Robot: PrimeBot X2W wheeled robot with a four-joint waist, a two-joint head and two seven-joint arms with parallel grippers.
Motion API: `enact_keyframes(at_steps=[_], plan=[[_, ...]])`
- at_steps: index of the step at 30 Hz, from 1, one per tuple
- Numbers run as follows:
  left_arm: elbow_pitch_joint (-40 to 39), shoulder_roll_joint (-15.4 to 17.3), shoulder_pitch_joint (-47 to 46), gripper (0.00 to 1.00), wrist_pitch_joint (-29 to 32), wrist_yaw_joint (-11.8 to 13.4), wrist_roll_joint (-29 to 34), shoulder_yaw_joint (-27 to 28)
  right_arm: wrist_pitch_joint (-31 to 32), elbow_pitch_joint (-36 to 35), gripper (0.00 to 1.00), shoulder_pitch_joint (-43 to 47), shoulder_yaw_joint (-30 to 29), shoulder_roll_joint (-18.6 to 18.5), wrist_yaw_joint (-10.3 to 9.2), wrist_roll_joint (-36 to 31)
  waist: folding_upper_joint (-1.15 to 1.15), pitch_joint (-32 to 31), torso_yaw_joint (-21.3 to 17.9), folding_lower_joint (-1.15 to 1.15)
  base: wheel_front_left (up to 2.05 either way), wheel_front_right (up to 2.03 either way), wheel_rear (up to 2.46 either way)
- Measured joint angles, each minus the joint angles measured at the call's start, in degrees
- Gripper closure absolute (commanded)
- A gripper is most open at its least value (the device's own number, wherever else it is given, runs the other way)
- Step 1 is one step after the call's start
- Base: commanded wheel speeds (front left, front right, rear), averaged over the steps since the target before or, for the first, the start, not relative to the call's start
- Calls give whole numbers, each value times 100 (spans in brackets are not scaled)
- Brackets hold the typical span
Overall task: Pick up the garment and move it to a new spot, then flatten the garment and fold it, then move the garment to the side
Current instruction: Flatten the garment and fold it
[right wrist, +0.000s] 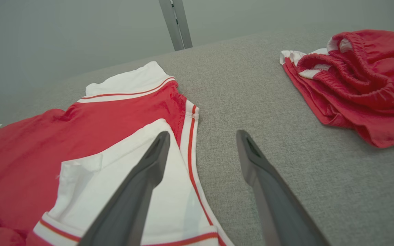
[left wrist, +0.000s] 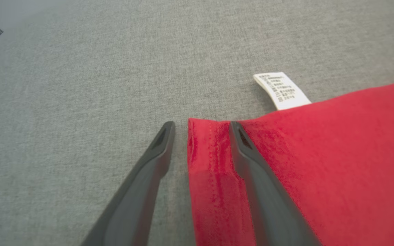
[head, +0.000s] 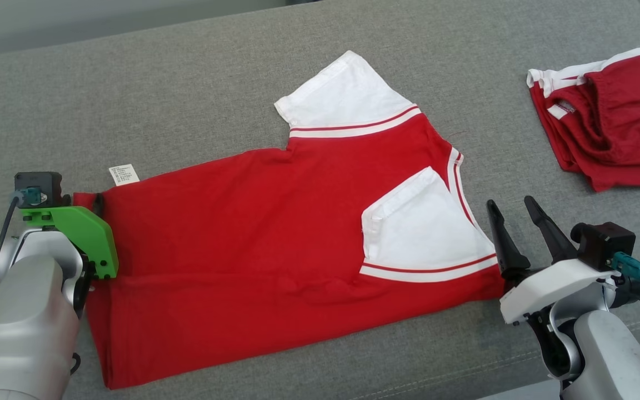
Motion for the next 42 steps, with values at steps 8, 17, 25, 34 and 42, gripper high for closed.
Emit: enact_keyframes(at_steps=[8,17,25,34,42], plan=[[181,-73,-107,100,-127,-94,33,-138,1,1,0,-113,66,-56,0,10,0,3,18,0,0,0,0],[58,-264,-141,100,-776,-194,-87,-121,450,-11,0,-789,114,-394,1,-255,0,-86,251,0,0,0,0],[-435,-517,-44,100,-1110,-224,-180,-122,1191,416,0,-2036,322,-720,1,-391,0,-57,670,0,0,0,0],[-1558,-910,146,100,-1184,14,-171,-27,1837,1599,0,-3656,703,-1005,1,-257,0,281,1221,0,0,0,0],[-2811,-1163,432,100,-1187,241,56,151,2224,2773,0,-4812,913,-1140,1,-164,0,858,1652,0,0,0,0]])
